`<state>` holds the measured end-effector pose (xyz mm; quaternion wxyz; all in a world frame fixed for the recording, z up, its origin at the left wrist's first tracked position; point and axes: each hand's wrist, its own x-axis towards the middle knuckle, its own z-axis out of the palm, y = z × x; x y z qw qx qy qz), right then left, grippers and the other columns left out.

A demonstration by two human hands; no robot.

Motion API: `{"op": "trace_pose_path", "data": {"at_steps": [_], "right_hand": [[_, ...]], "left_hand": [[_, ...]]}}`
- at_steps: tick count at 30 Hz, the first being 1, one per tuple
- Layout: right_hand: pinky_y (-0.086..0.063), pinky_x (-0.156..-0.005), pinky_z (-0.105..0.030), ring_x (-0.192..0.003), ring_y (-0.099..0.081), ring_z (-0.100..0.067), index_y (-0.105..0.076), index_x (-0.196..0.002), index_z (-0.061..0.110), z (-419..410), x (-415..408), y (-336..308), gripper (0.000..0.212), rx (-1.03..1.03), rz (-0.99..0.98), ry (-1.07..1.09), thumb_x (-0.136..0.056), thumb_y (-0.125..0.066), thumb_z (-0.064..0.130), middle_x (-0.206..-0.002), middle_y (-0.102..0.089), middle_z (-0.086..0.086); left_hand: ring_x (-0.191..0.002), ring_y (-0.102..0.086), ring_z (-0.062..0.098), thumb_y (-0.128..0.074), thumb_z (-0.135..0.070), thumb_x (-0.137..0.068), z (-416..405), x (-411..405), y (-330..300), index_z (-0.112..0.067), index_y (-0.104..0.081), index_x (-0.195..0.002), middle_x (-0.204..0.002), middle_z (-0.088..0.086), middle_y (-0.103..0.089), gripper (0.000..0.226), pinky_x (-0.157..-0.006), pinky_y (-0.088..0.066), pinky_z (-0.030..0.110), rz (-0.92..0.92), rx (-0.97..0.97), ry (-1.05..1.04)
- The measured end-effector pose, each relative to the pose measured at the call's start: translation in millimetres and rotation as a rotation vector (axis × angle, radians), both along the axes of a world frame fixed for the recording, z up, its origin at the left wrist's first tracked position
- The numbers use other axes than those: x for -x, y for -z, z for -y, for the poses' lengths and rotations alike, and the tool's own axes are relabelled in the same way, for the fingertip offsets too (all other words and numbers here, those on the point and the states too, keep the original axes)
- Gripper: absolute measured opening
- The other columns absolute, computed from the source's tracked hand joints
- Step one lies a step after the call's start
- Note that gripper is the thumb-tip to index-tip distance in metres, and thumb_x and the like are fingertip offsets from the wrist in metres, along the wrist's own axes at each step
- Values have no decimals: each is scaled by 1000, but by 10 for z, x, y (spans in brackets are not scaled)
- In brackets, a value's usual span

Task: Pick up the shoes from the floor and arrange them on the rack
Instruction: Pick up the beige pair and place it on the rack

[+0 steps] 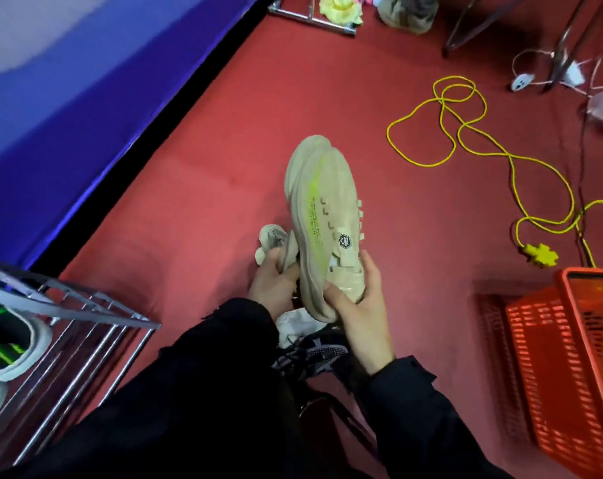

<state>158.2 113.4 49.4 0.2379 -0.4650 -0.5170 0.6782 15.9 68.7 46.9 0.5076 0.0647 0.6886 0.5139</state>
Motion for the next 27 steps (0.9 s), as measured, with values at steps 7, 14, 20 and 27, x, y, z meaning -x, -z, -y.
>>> {"op": "trace_pose_path", "data": {"at_steps": [7, 14, 20, 27], "right_hand": [[-51, -109, -50, -124, -66, -20, -54, -140, 37, 145, 499, -401, 65, 60, -79, -172, -82, -84, 37, -133, -69, 1], [-53, -101, -50, -118, -70, -27, -58, -137, 28, 874, 1198, -971, 40, 121, -255, -557, -98, -66, 24, -126, -73, -4], [-56, -87, -41, -101, -72, -20, -65, -123, 31, 1833, 1634, -1251, 41, 50, -160, -949, -84, -72, 26, -119, -75, -4], [-49, -77, -35, -89, -66, -17, -68, -111, 16, 2927, 1695, -1123, 28, -25, -38, -1217, -88, -58, 4, -106, -75, -5]], "left_hand": [[-55, -66, 14, -55, -26, -100, 553, 307, -470, -13, -54, -118, -85, 7, -67, 23, -47, -55, 27, -31, 33, -284], [-48, -60, 14, -66, -30, -94, 2214, 576, -1113, -4, -59, -100, -75, 5, -67, 27, -43, -50, 27, -294, -39, -609], [-54, -62, 13, -68, -50, -85, 3819, 72, -1252, -10, -58, -105, -80, 4, -65, 47, -49, -51, 26, -258, 74, -927], [-77, -59, 22, -63, -43, -85, 5123, -741, -833, -18, -60, -101, -89, 3, -64, 30, -58, -45, 28, -363, 260, -1284]]}}
